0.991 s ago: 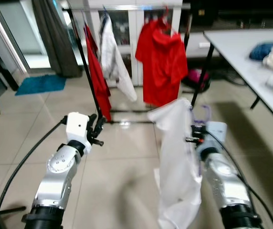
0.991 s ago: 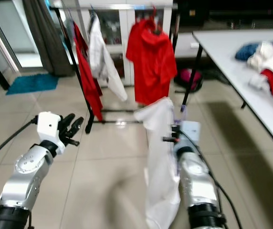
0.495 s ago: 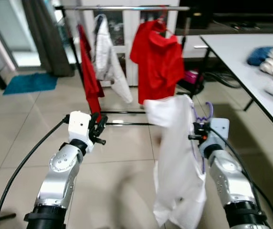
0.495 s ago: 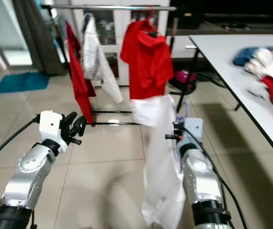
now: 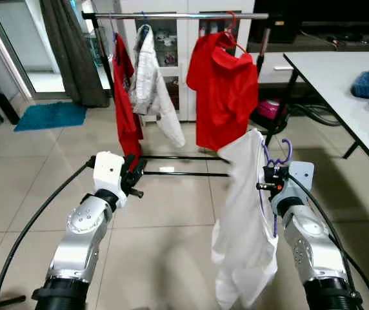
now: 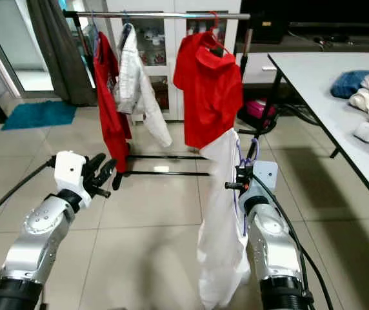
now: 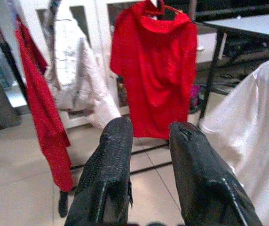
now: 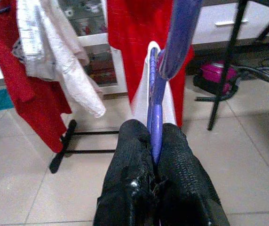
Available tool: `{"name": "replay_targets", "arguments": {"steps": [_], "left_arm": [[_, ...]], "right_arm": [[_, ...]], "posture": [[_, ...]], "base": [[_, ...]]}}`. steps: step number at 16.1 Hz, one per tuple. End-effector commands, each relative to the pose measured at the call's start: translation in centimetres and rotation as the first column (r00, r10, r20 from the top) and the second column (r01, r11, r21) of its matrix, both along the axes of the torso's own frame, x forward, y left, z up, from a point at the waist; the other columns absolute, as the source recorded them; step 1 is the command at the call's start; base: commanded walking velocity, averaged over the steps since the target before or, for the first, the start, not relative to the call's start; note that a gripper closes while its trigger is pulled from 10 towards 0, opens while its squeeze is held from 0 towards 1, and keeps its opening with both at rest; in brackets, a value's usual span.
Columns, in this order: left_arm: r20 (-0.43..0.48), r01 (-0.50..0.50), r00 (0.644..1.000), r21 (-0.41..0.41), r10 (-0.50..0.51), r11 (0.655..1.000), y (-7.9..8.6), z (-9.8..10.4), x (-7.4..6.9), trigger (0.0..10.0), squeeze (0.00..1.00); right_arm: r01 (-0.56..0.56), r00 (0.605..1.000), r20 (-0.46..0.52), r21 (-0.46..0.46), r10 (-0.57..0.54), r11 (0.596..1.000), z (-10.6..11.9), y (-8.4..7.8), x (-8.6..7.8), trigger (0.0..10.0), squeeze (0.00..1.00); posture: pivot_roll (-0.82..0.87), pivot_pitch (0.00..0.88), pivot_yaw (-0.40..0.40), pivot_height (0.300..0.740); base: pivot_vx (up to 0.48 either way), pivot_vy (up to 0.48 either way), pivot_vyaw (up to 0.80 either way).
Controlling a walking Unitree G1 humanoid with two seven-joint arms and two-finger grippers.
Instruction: Hang hanger
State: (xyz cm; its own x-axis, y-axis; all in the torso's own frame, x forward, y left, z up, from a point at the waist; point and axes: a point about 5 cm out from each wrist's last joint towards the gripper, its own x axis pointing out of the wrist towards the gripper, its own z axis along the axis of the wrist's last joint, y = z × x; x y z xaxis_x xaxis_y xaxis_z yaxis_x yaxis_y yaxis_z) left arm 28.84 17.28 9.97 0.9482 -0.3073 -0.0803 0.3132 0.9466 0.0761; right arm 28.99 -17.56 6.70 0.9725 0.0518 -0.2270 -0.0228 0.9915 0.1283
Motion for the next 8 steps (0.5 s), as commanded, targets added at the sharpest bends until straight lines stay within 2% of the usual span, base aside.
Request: {"name": "replay_targets", "arguments": {"steps": [1,3,4,6,8], "left_arm": [[-0.002,-0.033,0.999,0.011,0.033,0.999,1.06,0.1,-0.1,10.0,0.0],[-0.013,-0.036,0.999,0.012,0.036,0.999,1.45,-0.27,-0.09,10.0,0.0],[-0.01,-0.021,1.0,0.032,0.021,0.999,1.15,-0.33,0.27,10.0,0.0],[0.004,-0.017,1.0,0.022,0.016,1.0,0.73,0.27,0.41,10.0,0.0],[-0.001,-0.033,0.999,0.021,0.034,0.999,1.19,0.02,-0.29,10.0,0.0]], "right_arm": [[-0.043,0.998,0.041,0.015,0.042,0.999,1.04,1.36,0.8,10.0,0.0],[-0.06,0.996,0.062,-0.009,0.061,0.998,1.74,1.96,1.01,10.0,0.0],[-0.038,0.997,0.064,0.011,0.037,0.999,1.85,1.71,0.95,10.0,0.0],[-0.046,0.998,0.049,0.014,0.045,0.999,1.54,1.52,0.88,10.0,0.0],[-0.062,0.997,0.042,0.007,0.061,0.998,1.32,1.61,1.06,10.0,0.0]], "posture": [[-0.05,0.026,0.012,0.74],[-0.07,0.015,0.029,0.74],[-0.07,0.014,0.024,0.74],[-0.04,0.023,0.006,0.74],[-0.03,0.031,-0.008,0.74]], "base": [[0.326,0.0,0.0],[0.33,0.0,0.0],[0.33,0.0,0.0],[0.328,0.0,0.0],[0.326,0.0,0.0]]}}
